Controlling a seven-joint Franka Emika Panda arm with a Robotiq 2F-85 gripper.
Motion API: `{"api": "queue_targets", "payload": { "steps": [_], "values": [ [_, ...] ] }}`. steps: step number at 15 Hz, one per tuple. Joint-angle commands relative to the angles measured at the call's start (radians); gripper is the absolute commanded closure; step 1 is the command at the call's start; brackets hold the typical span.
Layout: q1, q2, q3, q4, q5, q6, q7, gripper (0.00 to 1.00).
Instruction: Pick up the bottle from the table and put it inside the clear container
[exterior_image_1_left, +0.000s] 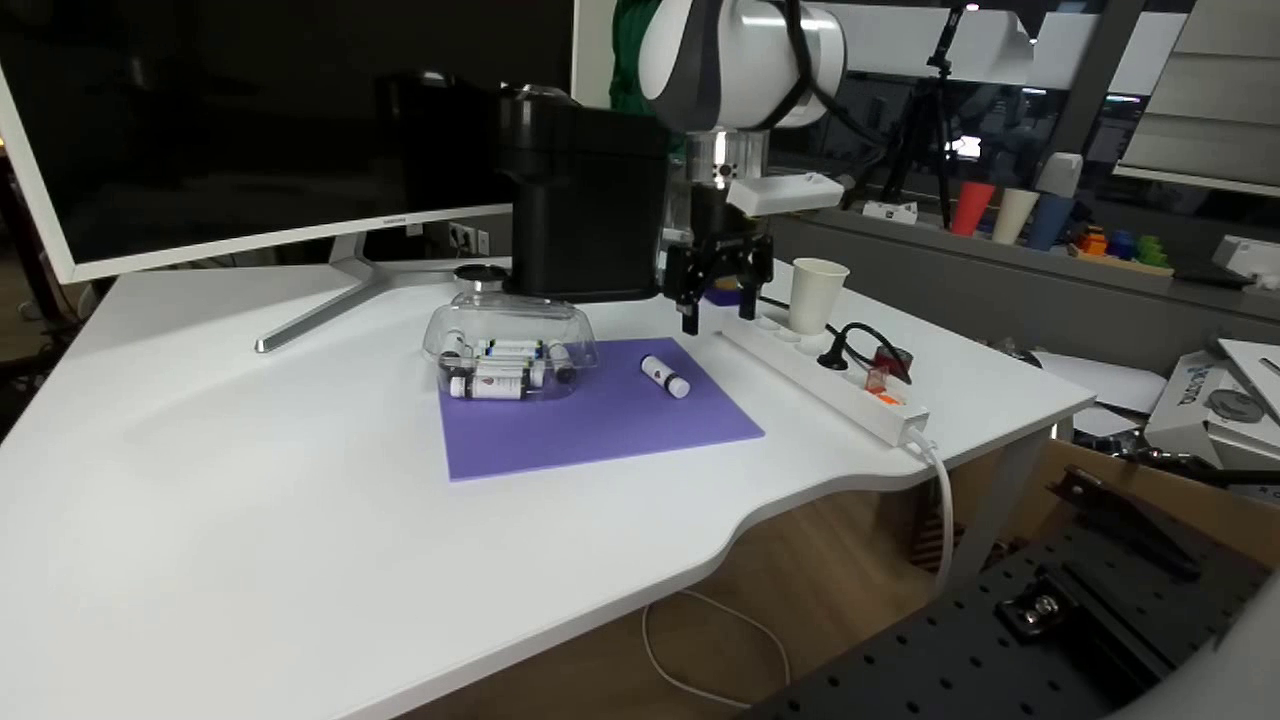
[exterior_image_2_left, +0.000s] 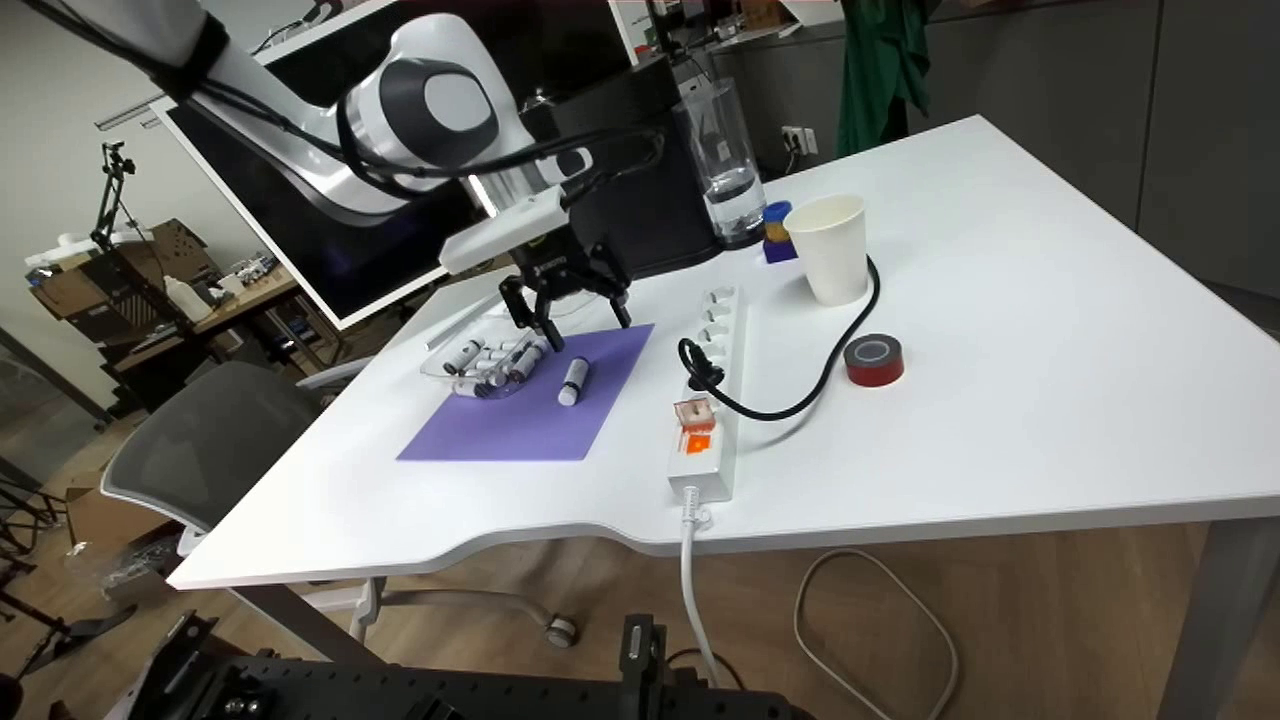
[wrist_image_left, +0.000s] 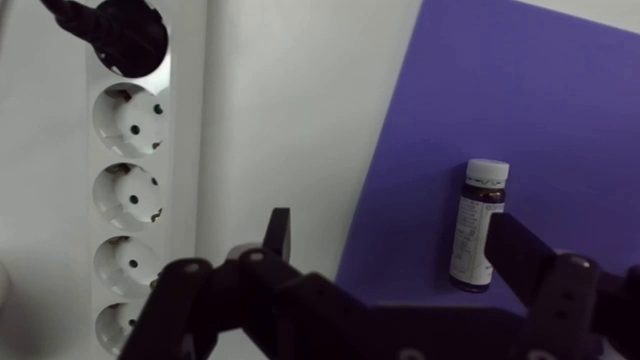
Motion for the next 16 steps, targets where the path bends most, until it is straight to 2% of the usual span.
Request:
{"api": "queue_targets", "payload": {
  "steps": [1, 6, 7, 8, 9, 12, 16],
  "values": [
    [0.052, 0.112, -0.014, 0.079, -0.019, 0.054, 0.129, 0.0],
    [0.123, 0.181, -0.038, 0.117, -0.019, 0.152, 0.23, 0.0],
    [0.133, 0.186, -0.042, 0.12, -0.019, 0.159, 0.239, 0.25],
    [0.14, 0.189, -0.045, 0.122, -0.017, 0.16, 0.246, 0.25],
    [0.148, 0.188, -0.05, 0.121, -0.017, 0.162, 0.257, 0.31],
    [0.152, 0.166, -0.04, 0.096, -0.004, 0.16, 0.261, 0.55],
    [0.128, 0.123, 0.001, 0.055, 0.047, 0.103, 0.26, 0.81]
  ]
}}
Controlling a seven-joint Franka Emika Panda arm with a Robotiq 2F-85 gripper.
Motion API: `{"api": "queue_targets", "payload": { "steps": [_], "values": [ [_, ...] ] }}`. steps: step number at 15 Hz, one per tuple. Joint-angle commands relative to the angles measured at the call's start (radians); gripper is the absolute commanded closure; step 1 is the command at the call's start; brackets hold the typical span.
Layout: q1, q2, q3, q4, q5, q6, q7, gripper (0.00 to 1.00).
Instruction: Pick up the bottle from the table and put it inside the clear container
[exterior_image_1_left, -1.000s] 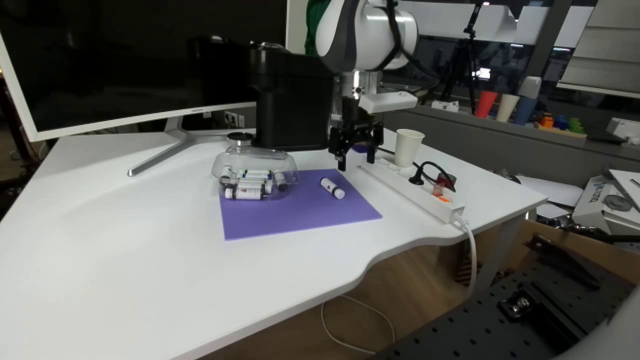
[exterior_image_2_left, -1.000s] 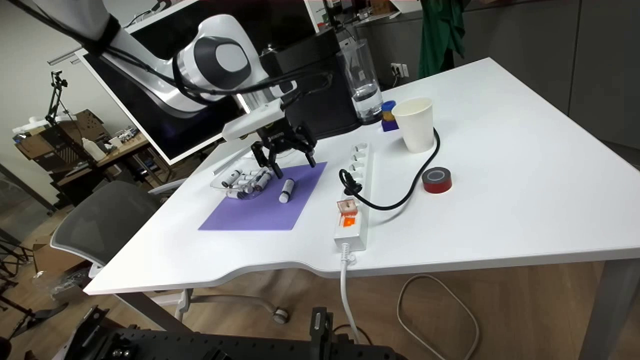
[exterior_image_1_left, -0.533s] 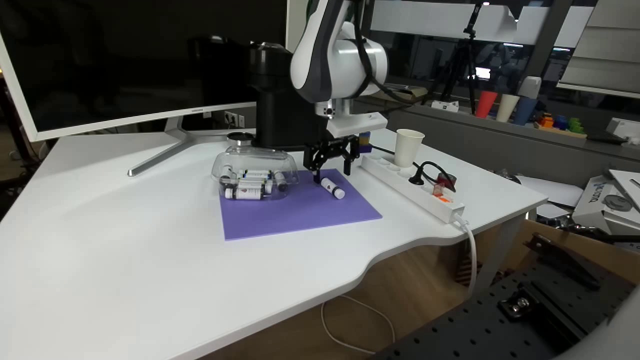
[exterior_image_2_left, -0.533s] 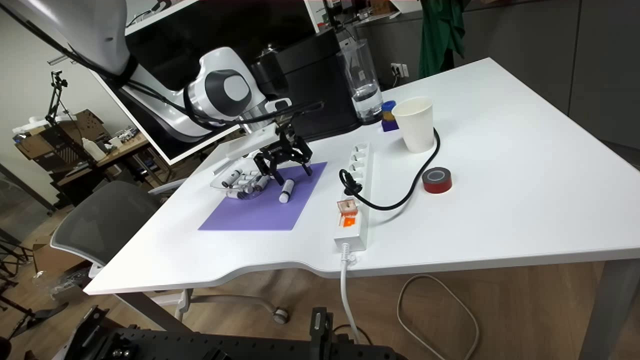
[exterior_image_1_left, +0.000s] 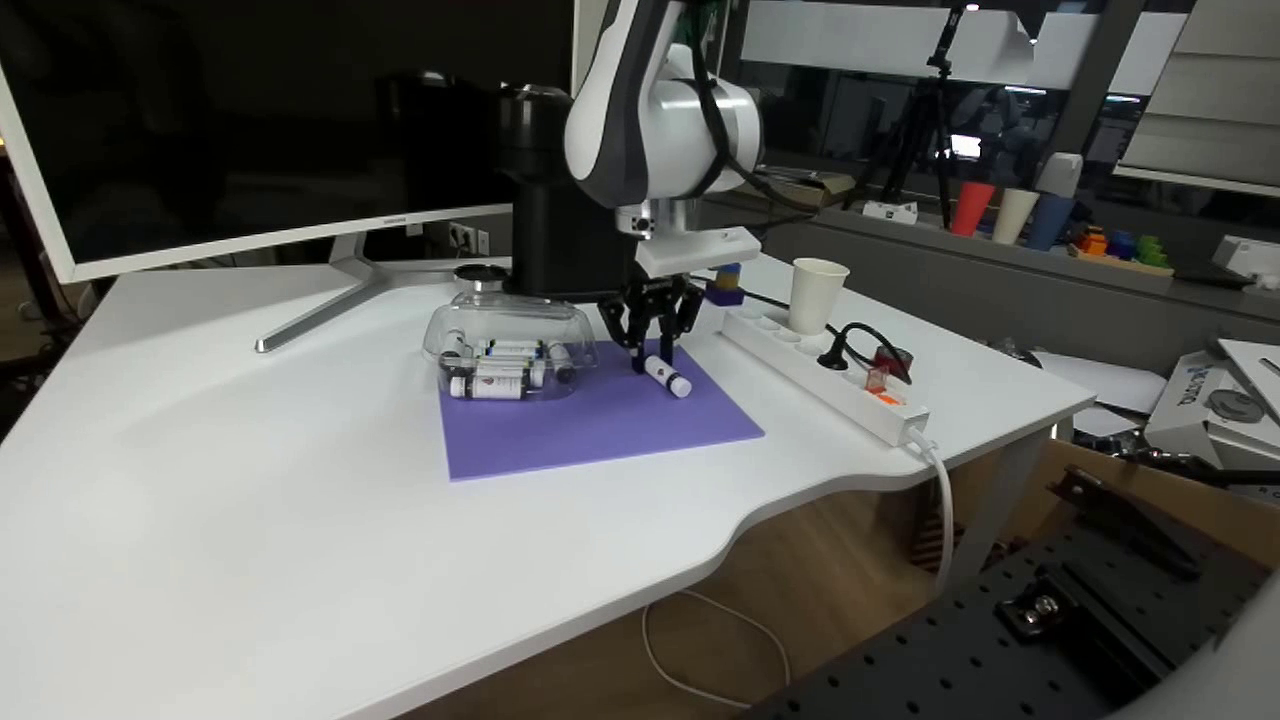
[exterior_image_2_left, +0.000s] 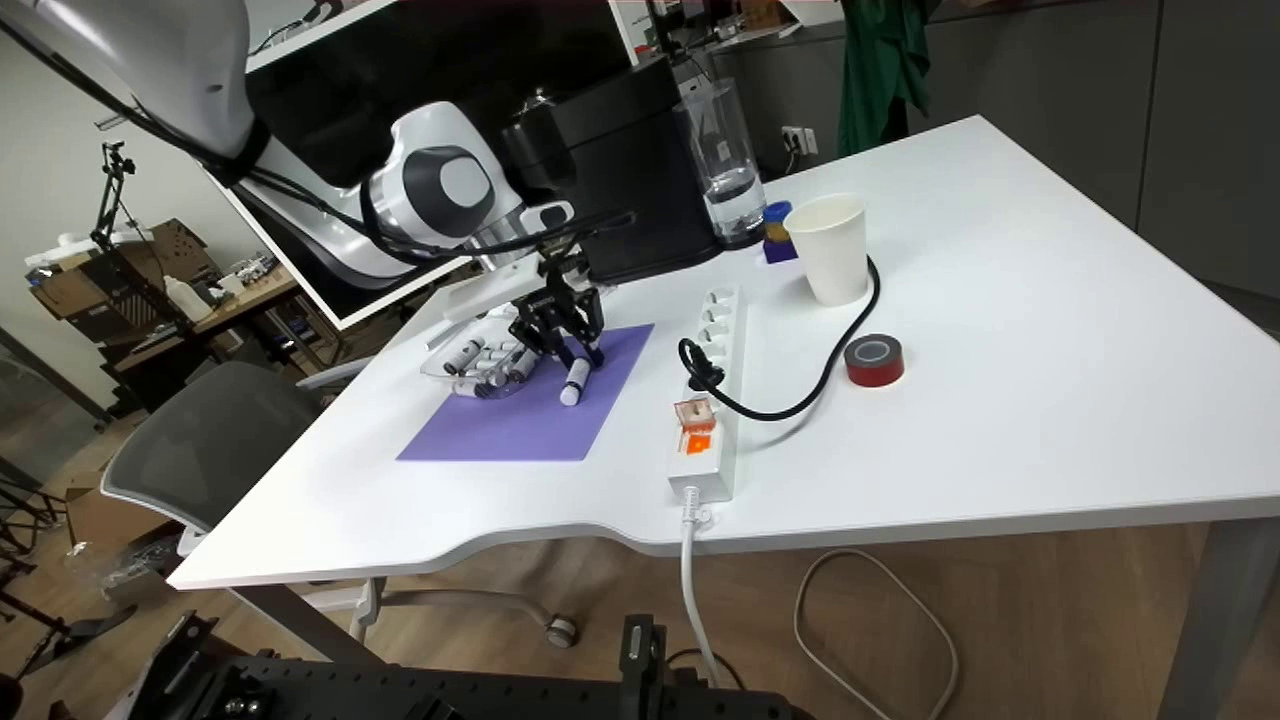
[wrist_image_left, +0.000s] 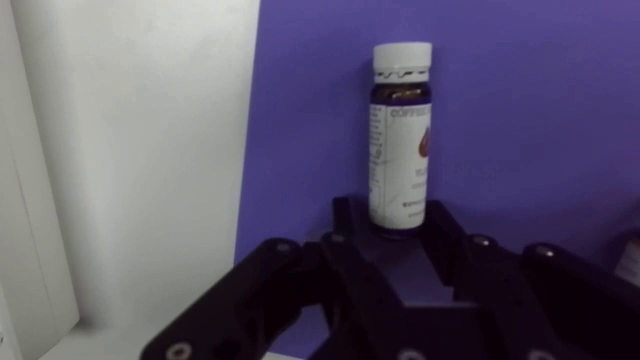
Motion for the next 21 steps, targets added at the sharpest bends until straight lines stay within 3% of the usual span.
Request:
{"api": "queue_targets", "payload": {
  "steps": [1, 2, 7, 11, 16, 21],
  "values": [
    [-0.024, -0.065, 0.039, -0.05, 0.053, -0.072, 0.027, 0.88],
    [-0.033, -0.076, 0.049, -0.057, 0.074, -0.101, 0.025, 0.95],
    [-0.05, -0.14, 0.06, -0.093, 0.15, -0.185, 0.039, 0.93],
    [-0.008, -0.212, 0.019, -0.114, 0.084, -0.174, 0.076, 0.93],
    [0.009, -0.246, 0.035, -0.04, 0.016, -0.211, 0.043, 0.93],
    [0.01, -0.167, 0.062, 0.121, 0.002, -0.286, 0.016, 0.93]
  ]
}}
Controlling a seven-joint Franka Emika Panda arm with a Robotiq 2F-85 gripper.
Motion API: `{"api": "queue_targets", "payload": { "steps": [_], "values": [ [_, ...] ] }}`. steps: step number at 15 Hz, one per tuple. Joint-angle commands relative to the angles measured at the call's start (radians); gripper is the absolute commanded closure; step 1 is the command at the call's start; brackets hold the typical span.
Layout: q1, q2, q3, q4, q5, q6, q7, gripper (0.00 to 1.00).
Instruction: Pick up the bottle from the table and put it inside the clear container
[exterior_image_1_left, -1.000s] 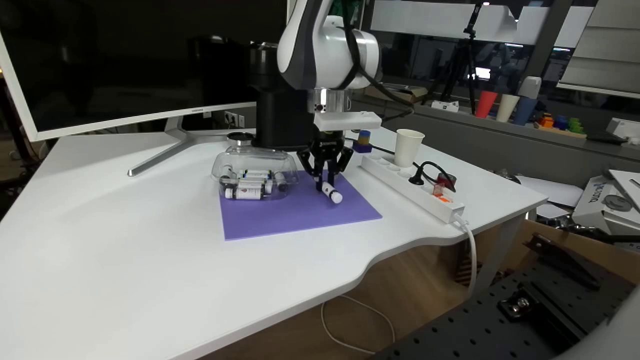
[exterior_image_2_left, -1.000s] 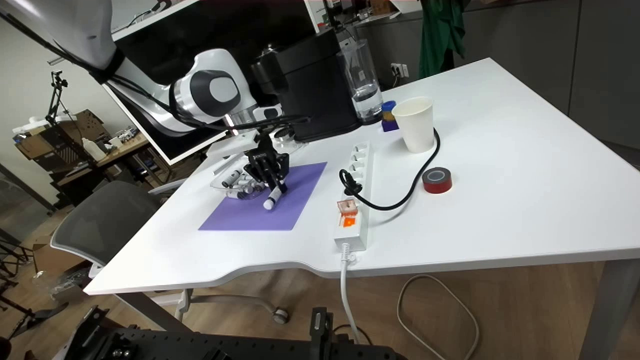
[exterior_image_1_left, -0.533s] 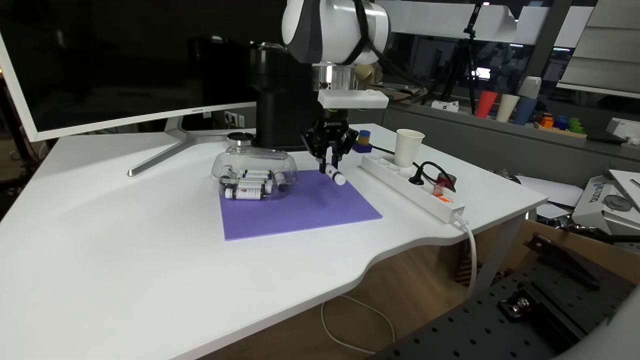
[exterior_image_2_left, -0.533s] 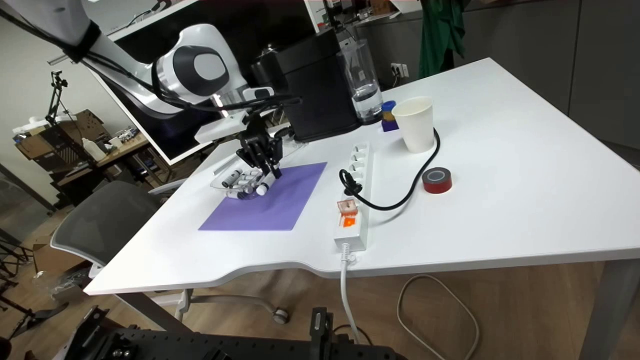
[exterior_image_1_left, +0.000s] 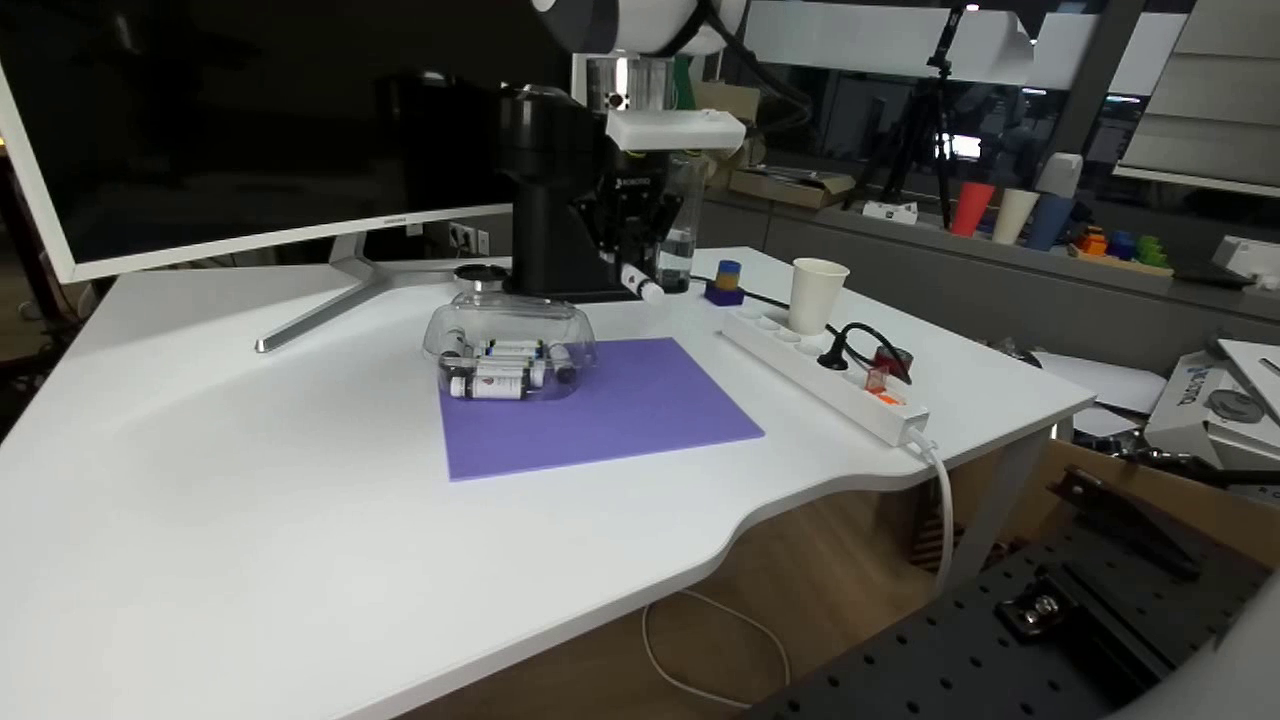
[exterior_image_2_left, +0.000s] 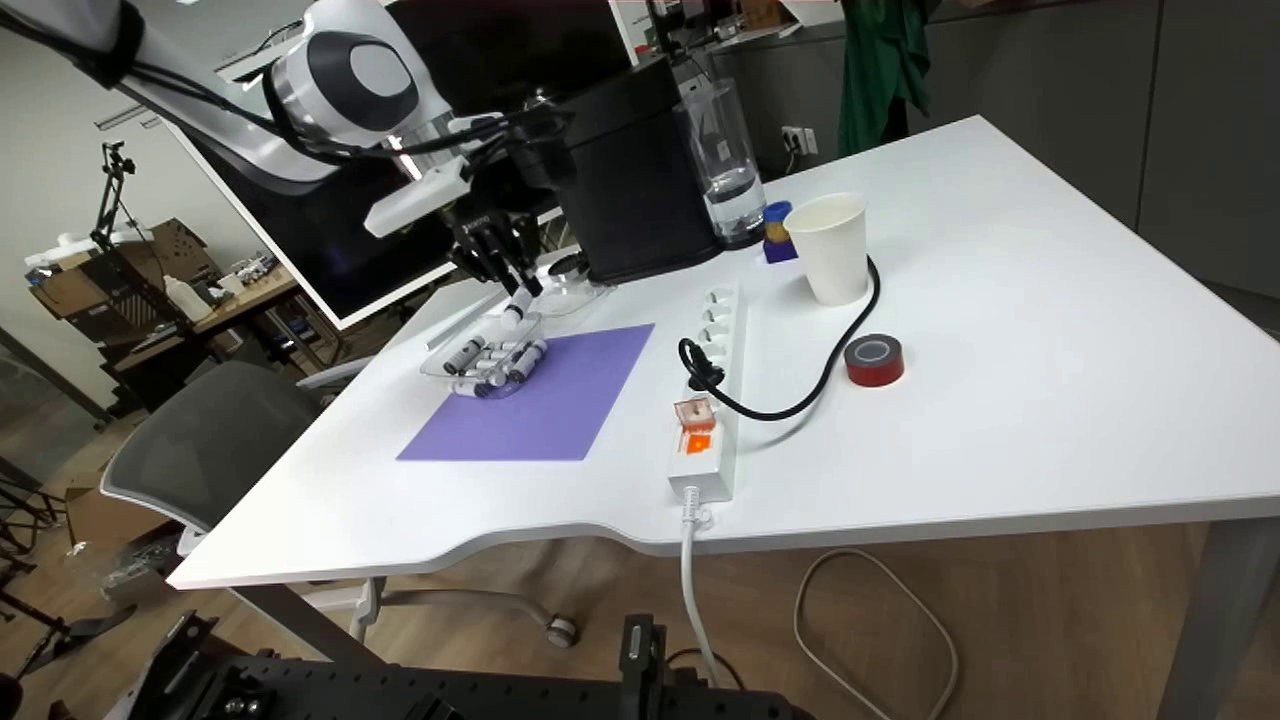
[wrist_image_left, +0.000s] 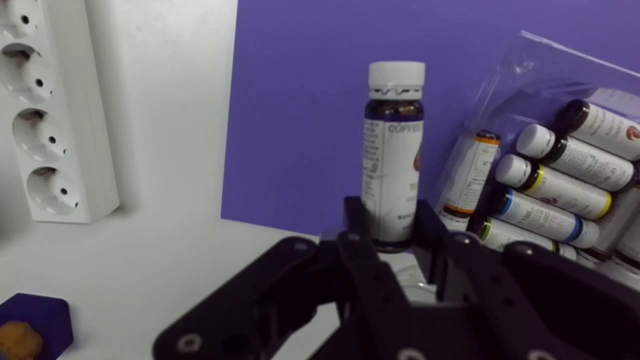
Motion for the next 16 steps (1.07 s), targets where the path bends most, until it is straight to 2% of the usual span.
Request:
{"api": "queue_targets", "payload": {
  "steps": [1, 7, 14, 15, 16],
  "values": [
    [-0.005, 0.074, 0.021, 0.134, -0.004, -0.083, -0.011, 0.93],
    [0.008, 0.183, 0.067, 0.264, 0.008, -0.158, -0.044, 0.93],
    [0.049, 0.238, 0.102, 0.31, -0.002, -0.226, -0.055, 0.93],
    [0.056, 0.245, 0.1, 0.316, -0.007, -0.23, -0.048, 0.48],
    [0.063, 0.251, 0.095, 0.323, -0.013, -0.238, -0.044, 0.47]
  ]
}}
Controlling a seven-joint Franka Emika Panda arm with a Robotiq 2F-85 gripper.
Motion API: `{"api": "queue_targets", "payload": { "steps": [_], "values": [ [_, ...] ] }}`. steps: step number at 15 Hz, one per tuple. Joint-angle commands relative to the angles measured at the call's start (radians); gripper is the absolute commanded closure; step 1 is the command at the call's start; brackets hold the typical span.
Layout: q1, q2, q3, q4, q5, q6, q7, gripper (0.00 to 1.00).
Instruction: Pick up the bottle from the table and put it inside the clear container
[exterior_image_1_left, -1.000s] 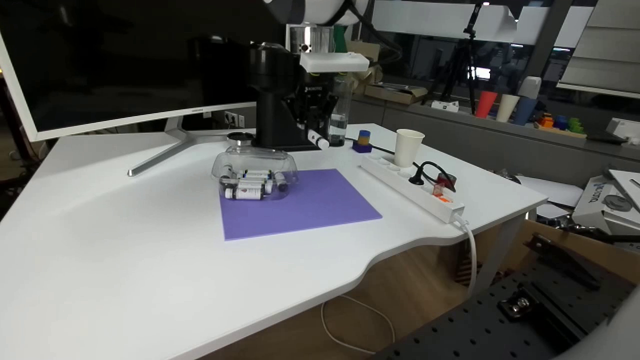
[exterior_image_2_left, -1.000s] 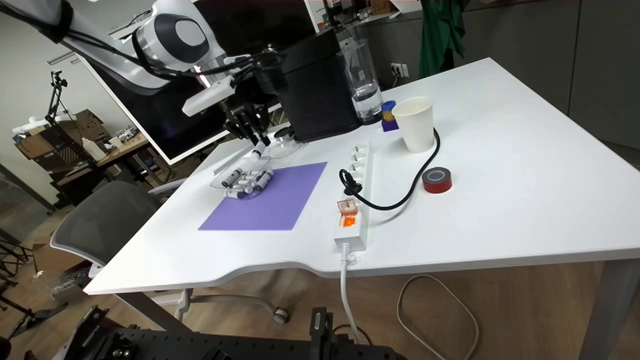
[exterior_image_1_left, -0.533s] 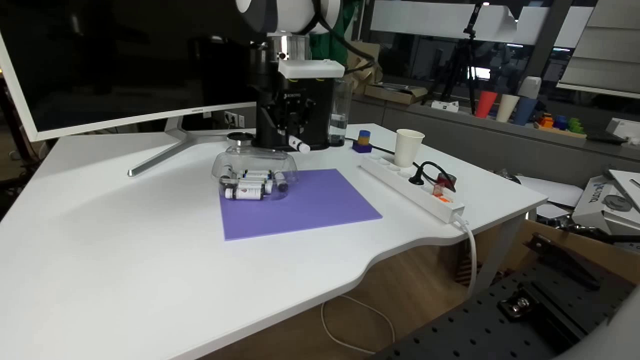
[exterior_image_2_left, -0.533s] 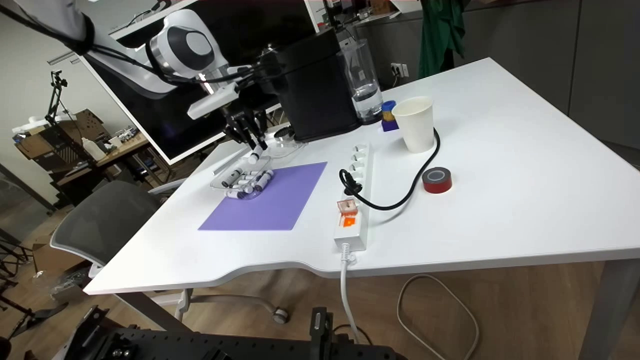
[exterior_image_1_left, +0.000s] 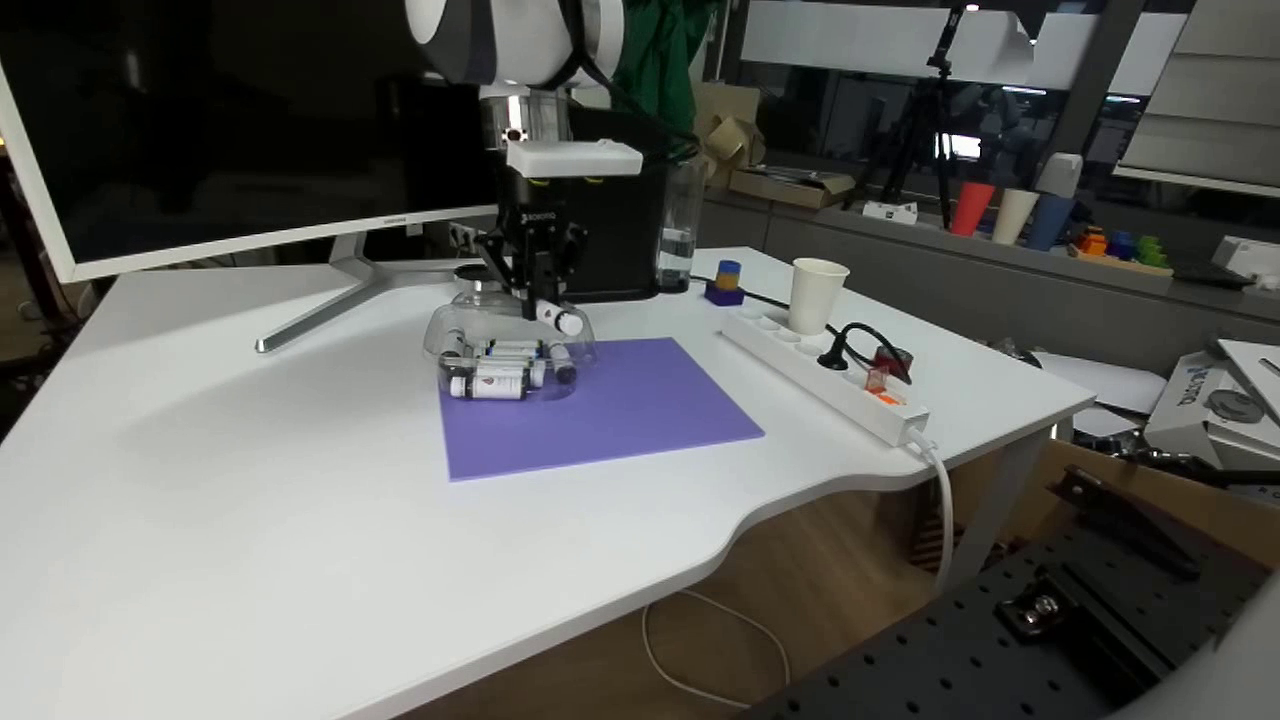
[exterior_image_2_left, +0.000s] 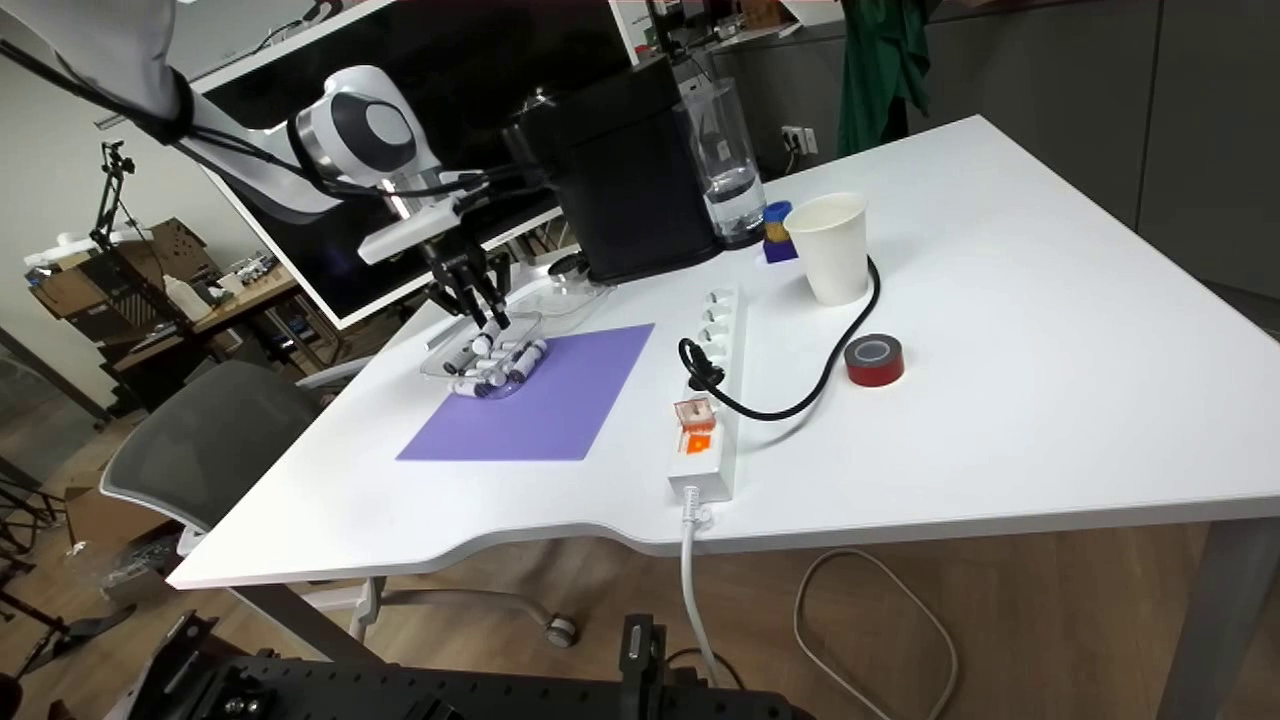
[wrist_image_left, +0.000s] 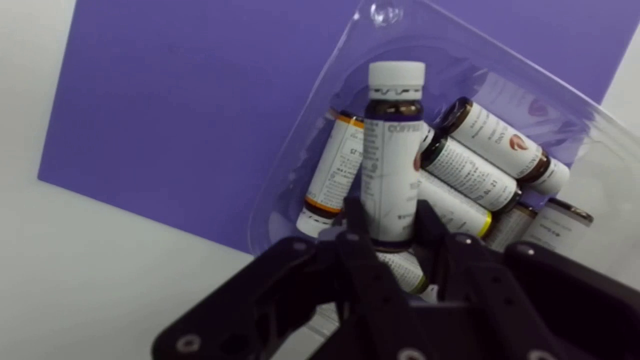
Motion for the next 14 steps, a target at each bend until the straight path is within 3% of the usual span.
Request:
{"api": "queue_targets", "payload": {
  "steps": [1, 7, 14],
  "values": [
    [0.012, 0.032, -0.004, 0.058, -0.008, -0.06, 0.005, 0.41],
    [0.007, 0.002, -0.021, 0.052, 0.026, -0.202, 0.063, 0.02],
    [0.039, -0.193, -0.071, -0.118, -0.041, -0.239, 0.195, 0.0]
  ]
}}
